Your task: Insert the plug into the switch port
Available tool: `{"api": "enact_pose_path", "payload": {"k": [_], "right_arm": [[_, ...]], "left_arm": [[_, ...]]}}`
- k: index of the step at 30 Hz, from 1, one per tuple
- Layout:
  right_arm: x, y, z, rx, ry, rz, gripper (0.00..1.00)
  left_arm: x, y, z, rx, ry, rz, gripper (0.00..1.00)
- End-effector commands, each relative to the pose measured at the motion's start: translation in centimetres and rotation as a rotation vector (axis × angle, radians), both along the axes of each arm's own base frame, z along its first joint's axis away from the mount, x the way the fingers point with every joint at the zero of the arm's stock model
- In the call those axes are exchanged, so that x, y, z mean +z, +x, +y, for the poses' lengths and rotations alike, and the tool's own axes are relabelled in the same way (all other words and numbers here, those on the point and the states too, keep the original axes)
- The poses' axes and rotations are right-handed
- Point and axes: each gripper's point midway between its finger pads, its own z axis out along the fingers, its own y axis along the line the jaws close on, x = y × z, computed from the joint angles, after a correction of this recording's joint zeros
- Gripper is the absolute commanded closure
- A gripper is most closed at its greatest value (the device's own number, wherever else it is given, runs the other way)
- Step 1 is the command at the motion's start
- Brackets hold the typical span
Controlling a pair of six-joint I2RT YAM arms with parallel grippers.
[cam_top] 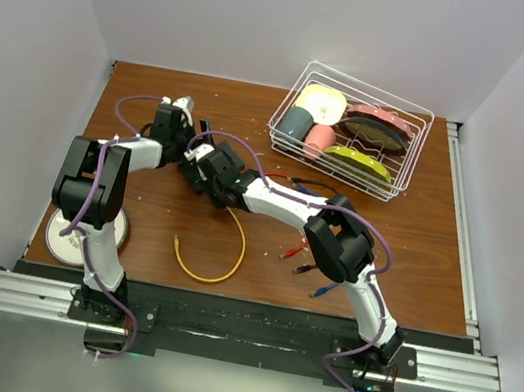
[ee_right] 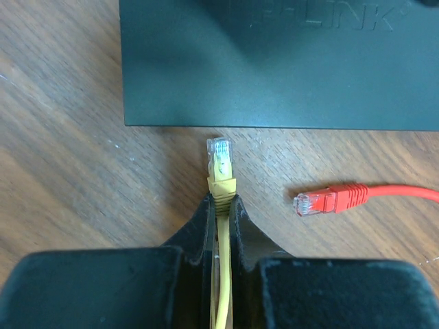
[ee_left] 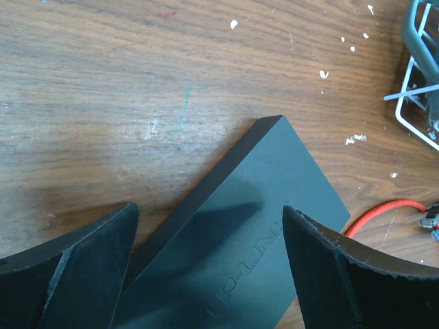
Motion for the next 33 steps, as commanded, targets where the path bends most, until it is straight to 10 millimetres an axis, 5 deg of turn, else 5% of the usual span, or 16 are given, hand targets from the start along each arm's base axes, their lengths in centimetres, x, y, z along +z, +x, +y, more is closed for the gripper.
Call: {"api": "enact_pose_path", "payload": {"k": [1, 19, 33], "right_arm": [[0.8, 0.1, 1.3, -0.008, 0.037, -0.009, 1.0], [0.3, 0.9, 1.2, -0.062, 0.022, -0.032, 1.0], [2.0, 1.5, 1.5, -0.097, 0.072, -0.068, 1.0]], "left_arm": [[-0.5, -1.1, 0.0, -0.002, -0.011, 0.028, 0.09], [-1.0, -1.3, -0.2, -0.016, -0.022, 0.041, 0.1], [-1.5, -1.5, -0.5, -0.027, -0.029, 0.054, 0.11]]}}
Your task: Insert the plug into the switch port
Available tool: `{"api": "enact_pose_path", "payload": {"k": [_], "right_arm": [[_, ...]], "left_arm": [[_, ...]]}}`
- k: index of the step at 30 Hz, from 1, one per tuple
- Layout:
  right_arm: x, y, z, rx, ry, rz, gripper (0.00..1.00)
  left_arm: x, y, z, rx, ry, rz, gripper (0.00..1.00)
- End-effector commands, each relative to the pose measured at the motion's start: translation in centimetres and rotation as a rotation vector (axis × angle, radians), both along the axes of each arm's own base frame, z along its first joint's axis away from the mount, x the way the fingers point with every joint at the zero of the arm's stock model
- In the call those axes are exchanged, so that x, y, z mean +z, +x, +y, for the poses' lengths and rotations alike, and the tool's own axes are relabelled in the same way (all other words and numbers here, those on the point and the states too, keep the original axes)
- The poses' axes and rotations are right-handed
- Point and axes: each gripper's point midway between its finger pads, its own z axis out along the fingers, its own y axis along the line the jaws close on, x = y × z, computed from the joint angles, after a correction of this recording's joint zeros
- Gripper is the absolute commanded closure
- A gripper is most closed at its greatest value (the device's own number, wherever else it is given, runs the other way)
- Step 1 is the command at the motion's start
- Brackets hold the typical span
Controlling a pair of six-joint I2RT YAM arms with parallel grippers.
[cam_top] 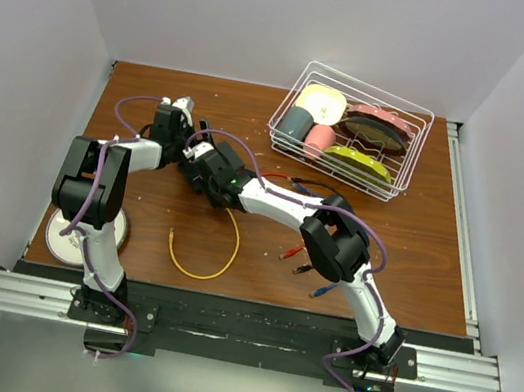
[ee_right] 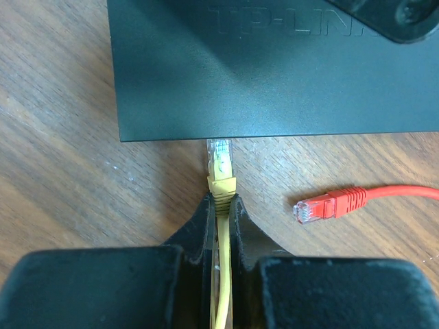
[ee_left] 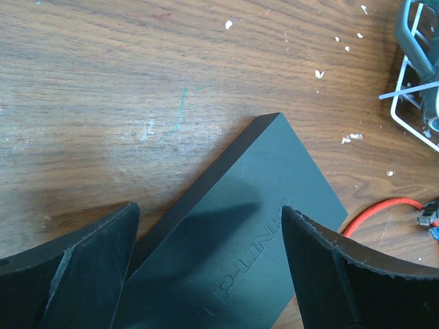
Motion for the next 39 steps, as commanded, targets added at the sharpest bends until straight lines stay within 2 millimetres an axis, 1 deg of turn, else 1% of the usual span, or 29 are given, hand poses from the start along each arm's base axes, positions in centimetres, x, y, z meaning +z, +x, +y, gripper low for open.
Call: {"api": "enact_pose_path", "payload": {"k": [1, 4, 10, 13, 17, 18, 19, 21, 22, 23, 27, 32, 39], "right_arm": [[2.0, 0.7, 1.1, -0.029, 0.067, -0.045, 1.0], [2.5, 0.7, 1.5, -0.024, 0.079, -0.056, 1.0], [2.2, 0.3, 2.1, -0.014, 0.081, -0.057, 1.0], [2.0, 0.3, 2.1, -0.019, 0.075, -0.059, 1.0], [2.3, 0.4, 2.3, -0.021, 0.087, -0.07, 1.0], [2.6, 0.6, 2.5, -0.025, 0.089, -0.077, 1.0], [1.8, 0.6, 2.4, -0.028, 0.072, -0.07, 1.0], [1.7, 0.8, 2.3, -0.039, 0.054, -0.069, 1.0], [1.1, 0.8, 2.1, -0.043, 0.041, -0.062, 1.0], [0.9, 0.7, 2.0, -0.045, 0.035, -0.058, 1.0], [0.5, 0.5, 1.9, -0.052, 0.029, -0.042, 1.0], [-0.2, 0.4, 0.9, -0.069, -0.019, -0.039, 1.0], [-0.6, -0.3, 1.2, -0.028, -0.031, 0.002, 1.0]], "left_arm": [[-1.7, -1.6, -0.3, -0.015, -0.018, 0.072, 0.11], [-1.8, -1.6, -0.4, -0.016, -0.024, 0.077, 0.12], [-1.7, -1.7, -0.6, -0.019, -0.036, 0.08, 0.13], [-1.6, -1.8, -0.6, -0.019, -0.038, 0.078, 0.14], [-1.8, -1.9, -0.6, -0.019, -0.038, 0.082, 0.14], [-1.8, -2.0, -0.6, -0.021, -0.04, 0.084, 0.14], [-1.9, -2.1, -0.6, -0.022, -0.041, 0.086, 0.14], [-1.9, -2.2, -0.7, -0.025, -0.043, 0.086, 0.14], [-1.9, -2.3, -0.7, -0.024, -0.044, 0.086, 0.14], [-2.0, -2.4, -0.6, -0.025, -0.043, 0.089, 0.14], [-1.9, -2.5, -0.6, -0.025, -0.043, 0.084, 0.14], [-1.6, -2.6, -0.7, -0.025, -0.048, 0.08, 0.14], [-0.8, -2.5, -1.2, -0.037, -0.083, 0.065, 0.13]]}}
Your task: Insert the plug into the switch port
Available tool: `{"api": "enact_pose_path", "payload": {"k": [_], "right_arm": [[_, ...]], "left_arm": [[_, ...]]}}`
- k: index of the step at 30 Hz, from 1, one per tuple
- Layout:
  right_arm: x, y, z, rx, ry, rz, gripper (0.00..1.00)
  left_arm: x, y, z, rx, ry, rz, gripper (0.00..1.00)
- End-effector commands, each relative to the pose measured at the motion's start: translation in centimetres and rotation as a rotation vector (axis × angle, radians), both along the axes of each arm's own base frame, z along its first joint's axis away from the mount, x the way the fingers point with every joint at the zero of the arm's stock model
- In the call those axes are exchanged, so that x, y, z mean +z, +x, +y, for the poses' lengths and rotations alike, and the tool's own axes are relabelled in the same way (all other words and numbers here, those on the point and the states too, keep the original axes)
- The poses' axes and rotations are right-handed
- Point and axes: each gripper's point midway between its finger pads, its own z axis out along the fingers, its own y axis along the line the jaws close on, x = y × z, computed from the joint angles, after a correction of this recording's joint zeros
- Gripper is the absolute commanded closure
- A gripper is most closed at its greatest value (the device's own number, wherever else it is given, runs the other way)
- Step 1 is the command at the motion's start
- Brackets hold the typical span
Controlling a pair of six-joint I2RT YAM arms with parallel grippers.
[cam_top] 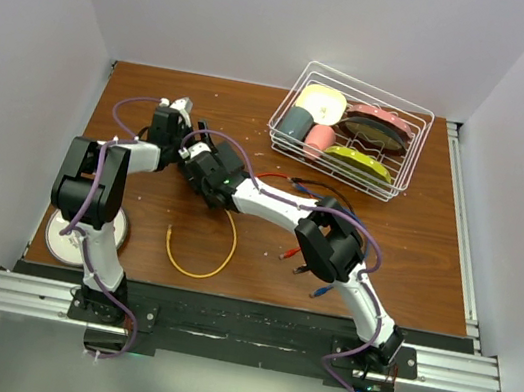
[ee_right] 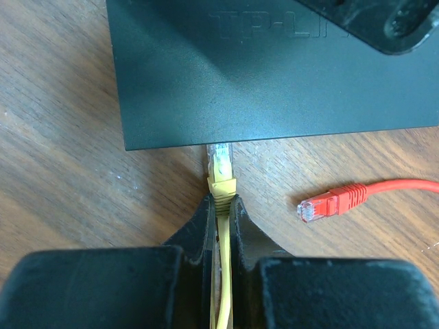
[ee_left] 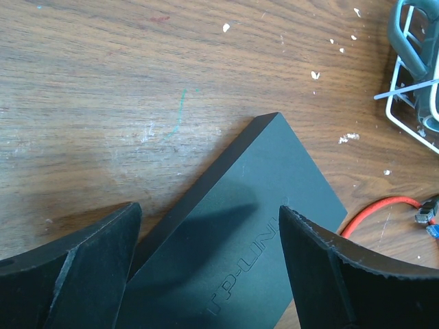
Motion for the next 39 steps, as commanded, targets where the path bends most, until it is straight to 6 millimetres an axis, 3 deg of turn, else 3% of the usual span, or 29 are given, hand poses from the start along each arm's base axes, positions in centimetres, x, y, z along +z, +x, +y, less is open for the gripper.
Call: {"api": "enact_pose_path", "payload": {"k": [1, 13, 22, 39], "right_arm": [[-0.7, -0.4, 0.8, 0.024, 0.0, 0.034, 1.0], [-1.9, -1.1, -0.1, 0.047, -0.041, 0.048, 1.0], [-2.5, -1.2, -0.9, 0.071, -0.097, 0.043, 1.0], [-2.9, -1.4, -3.3, 0.063, -0.191, 0.026, 1.0]], "left_arm": [[-0.6, -2.4, -1.3, -0.034, -0.073, 0.086, 0.13], [0.2, -2.3, -2.3, -0.063, -0.168, 0.079, 0.1], [0.7, -2.0, -1.6, -0.048, -0.186, 0.067, 0.08], [-0.2, -1.9, -0.5, -0.017, -0.144, 0.082, 0.1]]}}
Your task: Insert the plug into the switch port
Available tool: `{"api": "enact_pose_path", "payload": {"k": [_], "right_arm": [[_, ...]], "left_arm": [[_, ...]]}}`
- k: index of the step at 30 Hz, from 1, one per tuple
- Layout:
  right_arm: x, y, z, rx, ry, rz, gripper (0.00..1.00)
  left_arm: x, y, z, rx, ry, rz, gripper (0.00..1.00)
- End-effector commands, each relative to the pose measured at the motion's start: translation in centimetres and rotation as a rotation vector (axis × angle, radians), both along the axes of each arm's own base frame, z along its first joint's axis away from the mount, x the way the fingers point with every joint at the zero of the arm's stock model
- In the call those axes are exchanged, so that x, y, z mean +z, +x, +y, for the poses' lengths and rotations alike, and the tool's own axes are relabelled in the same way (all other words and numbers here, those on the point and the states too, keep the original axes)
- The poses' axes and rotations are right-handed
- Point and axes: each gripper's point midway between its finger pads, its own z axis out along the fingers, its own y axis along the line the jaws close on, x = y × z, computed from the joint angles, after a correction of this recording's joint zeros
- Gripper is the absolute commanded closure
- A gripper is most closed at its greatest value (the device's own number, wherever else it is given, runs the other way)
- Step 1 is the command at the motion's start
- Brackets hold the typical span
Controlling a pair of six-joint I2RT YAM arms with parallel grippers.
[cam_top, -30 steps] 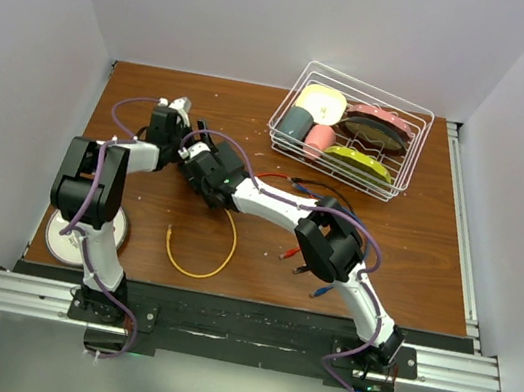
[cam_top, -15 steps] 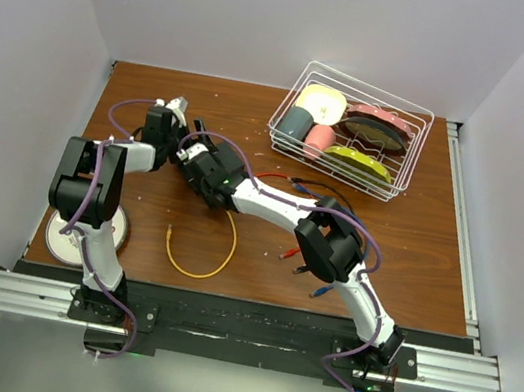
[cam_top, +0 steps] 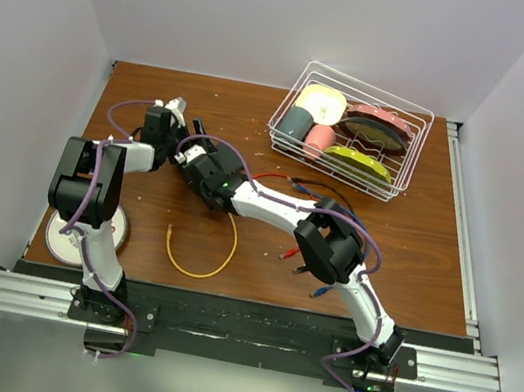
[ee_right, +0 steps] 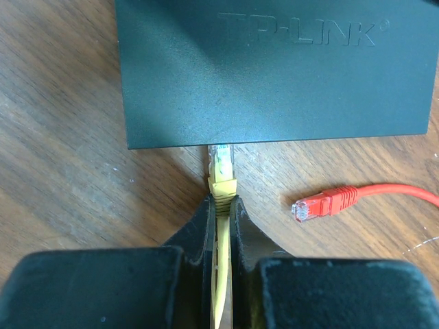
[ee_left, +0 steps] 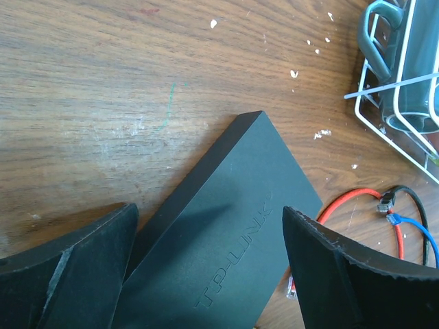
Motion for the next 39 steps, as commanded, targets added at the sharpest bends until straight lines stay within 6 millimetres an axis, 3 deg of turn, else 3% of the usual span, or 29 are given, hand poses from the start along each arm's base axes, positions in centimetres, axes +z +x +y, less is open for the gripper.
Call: {"api": "enact_pose_path", "payload": {"k": [1, 19, 33, 37, 39], "right_arm": [[-2.9, -1.4, -2.8, 0.006, -0.131, 0.058, 1.0], [-3.3, -1.3, -3.0, 0.167, -0.227, 0.04, 1.0], [-2.8, 0.2, -2.0, 0.124, -0.245, 0.006, 1.0], [-2.0, 0.9, -0.9, 0.087, -0.202, -0.002, 1.0], [-2.5, 1.0, -0.7, 0.073, -0.202, 0.006, 1.0]], "left_arm": [[-0.8, -1.5, -0.4, -0.012, -0.018, 0.065, 0.1], [-1.0, -1.4, -0.6, -0.023, -0.02, 0.069, 0.11], [-0.7, -1.5, -0.9, -0.04, -0.034, 0.065, 0.11], [-0.9, -1.6, -0.9, -0.044, -0.037, 0.071, 0.11], [-1.0, -1.8, -1.0, -0.048, -0.04, 0.073, 0.11]]}}
